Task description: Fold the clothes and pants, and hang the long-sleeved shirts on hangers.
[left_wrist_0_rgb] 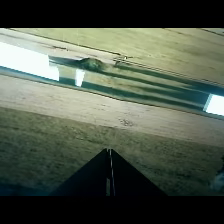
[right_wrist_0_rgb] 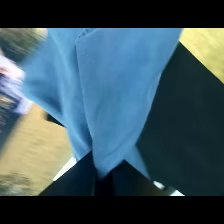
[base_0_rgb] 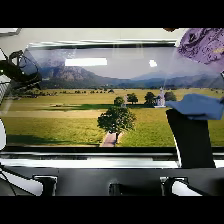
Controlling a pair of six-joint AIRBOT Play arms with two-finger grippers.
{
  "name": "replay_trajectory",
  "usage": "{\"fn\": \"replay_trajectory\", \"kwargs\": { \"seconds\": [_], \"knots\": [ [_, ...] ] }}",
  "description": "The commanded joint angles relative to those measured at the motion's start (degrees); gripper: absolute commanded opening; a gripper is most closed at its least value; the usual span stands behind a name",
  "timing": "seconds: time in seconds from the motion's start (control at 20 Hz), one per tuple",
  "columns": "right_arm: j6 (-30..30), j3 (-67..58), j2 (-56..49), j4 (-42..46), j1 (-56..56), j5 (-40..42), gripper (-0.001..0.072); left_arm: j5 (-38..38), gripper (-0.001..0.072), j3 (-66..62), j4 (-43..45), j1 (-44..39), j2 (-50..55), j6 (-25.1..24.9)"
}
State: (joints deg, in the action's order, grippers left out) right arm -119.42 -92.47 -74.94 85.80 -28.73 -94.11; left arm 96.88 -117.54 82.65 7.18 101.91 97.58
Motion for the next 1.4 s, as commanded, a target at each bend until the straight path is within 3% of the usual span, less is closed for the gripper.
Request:
{"fn": "replay_trajectory", "kwargs": {
  "seconds": [0.0, 0.25, 0.4, 0.55, 0.75, 1.05, 1.35],
  "knots": [
    [-3.06, 18.58, 9.81, 2.69, -0.07, 4.17, 0.0023, 0.68, 0.0017, 0.00, -0.11, -0.04, -0.04, -0.02],
    [-10.88, 23.06, 11.80, -3.72, -0.07, 7.54, 0.0022, 0.63, 0.0017, 0.00, -0.09, -0.02, -0.02, -0.02],
    [-11.91, 23.02, 11.85, -7.61, -0.07, 5.73, 0.0023, 0.63, 0.0017, 0.00, -0.09, -0.02, -0.02, -0.02],
    [-7.02, 23.61, 12.72, -2.91, -0.07, 1.31, 0.0023, 0.61, 0.0017, 0.00, -0.09, -0.02, -0.02, -0.04],
    [-1.05, 29.97, 16.13, 7.80, -0.07, 1.42, 0.0024, 0.61, 0.0017, 0.00, -0.09, -0.02, 0.00, -0.04],
    [-0.79, 45.16, 18.38, 12.02, -0.07, 6.03, 0.0024, 0.63, 0.0017, 0.00, -0.09, -0.02, 0.00, -0.02],
    [-0.79, 49.42, 18.38, 17.81, -0.07, 7.34, 0.0023, 0.63, 0.0017, 0.00, -0.09, -0.02, 0.02, -0.04]
  ]
}}
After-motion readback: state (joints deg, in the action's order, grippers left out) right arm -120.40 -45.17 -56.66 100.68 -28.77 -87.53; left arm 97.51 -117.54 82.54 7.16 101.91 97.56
